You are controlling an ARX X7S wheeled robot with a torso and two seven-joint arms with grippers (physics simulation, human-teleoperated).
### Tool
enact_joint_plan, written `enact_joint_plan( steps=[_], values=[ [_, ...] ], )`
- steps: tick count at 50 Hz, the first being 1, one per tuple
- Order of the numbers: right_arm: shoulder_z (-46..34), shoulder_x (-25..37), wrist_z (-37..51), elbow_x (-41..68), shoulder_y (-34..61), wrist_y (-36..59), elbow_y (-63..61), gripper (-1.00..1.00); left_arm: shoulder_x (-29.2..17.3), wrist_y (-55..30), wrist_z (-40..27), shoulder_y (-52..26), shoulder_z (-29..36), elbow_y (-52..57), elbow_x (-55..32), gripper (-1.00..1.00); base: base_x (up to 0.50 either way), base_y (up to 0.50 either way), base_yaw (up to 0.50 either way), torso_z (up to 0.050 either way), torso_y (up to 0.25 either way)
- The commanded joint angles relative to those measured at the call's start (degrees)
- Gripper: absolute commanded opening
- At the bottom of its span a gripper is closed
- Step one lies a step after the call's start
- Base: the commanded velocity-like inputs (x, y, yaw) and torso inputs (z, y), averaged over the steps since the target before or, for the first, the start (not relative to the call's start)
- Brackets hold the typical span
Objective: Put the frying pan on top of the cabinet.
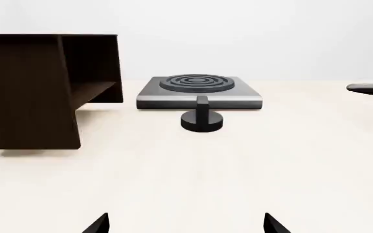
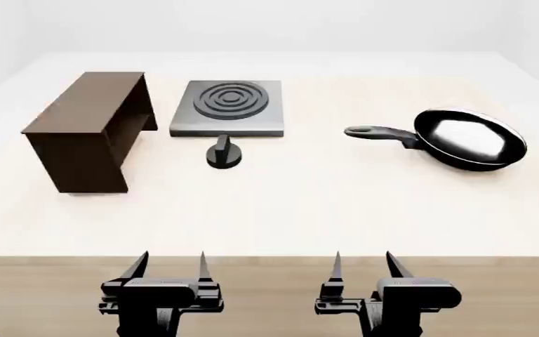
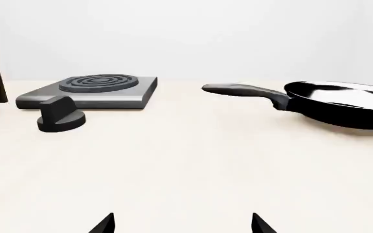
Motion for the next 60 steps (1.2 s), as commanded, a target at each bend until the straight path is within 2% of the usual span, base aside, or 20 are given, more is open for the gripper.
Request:
enact_joint_plan(
  steps=[1,8,49,51,52,54,55,56,59,60],
  values=[
    [-1.3,0.9,1.1,0.7,-0.1,0.4,-0.4,1.00,-0.9,-0.3,-1.0,-0.4,1.0,-0.3,-1.0,1.00,0.00,0.00,0.00,0.000,0.000],
    [-2.7,2.3,1.4,3.4,0.0,1.2,-0.7,1.00,-2.3,0.1,-2.1,-0.2,2.7,-0.3,-2.2,1.00,0.00,-0.01,0.00,0.000,0.000],
    [-5.9,5.4,5.3,7.5,0.3,1.7,-1.7,1.00,-5.5,1.2,-5.9,-0.6,6.6,-0.8,-5.0,1.00,0.00,-0.49,0.00,0.000,0.000],
    [-5.0,5.1,6.8,8.4,0.4,4.6,-3.8,1.00,-5.7,-1.8,-6.0,-0.5,6.3,1.1,-6.3,1.00,0.00,-0.06,0.00,0.000,0.000],
    [-4.4,6.0,8.2,10.1,0.5,13.2,-12.4,1.00,-6.1,-6.4,-7.6,-0.4,6.2,7.0,-5.7,1.00,0.00,0.00,0.00,0.000,0.000],
    [-3.2,7.5,9.3,13.8,2.5,25.1,-21.5,1.00,-6.2,-18.1,-9.7,-2.3,4.8,16.4,-7.8,1.00,0.00,0.00,0.00,0.000,0.000],
    [-2.4,8.0,10.3,15.4,4.0,30.5,-25.5,1.00,-6.7,-20.0,-10.6,-3.2,5.2,19.7,-6.7,1.00,0.00,0.00,0.00,0.000,0.000],
    [-1.1,8.8,10.9,17.9,6.0,35.8,-31.0,1.00,-7.3,-23.4,-12.1,-5.1,5.8,24.0,-4.8,1.00,0.00,0.00,0.00,0.000,0.000],
    [-1.9,11.1,13.3,16.7,10.3,41.6,-38.9,1.00,-7.4,-36.3,-12.8,-10.9,4.2,32.5,-7.0,1.00,0.00,0.00,0.00,0.000,0.000],
    [-2.2,12.0,15.6,16.4,14.4,49.0,-43.1,1.00,-7.9,-43.3,-13.5,-15.0,4.2,36.1,-7.1,1.00,0.00,0.00,0.00,0.000,0.000]
  ],
)
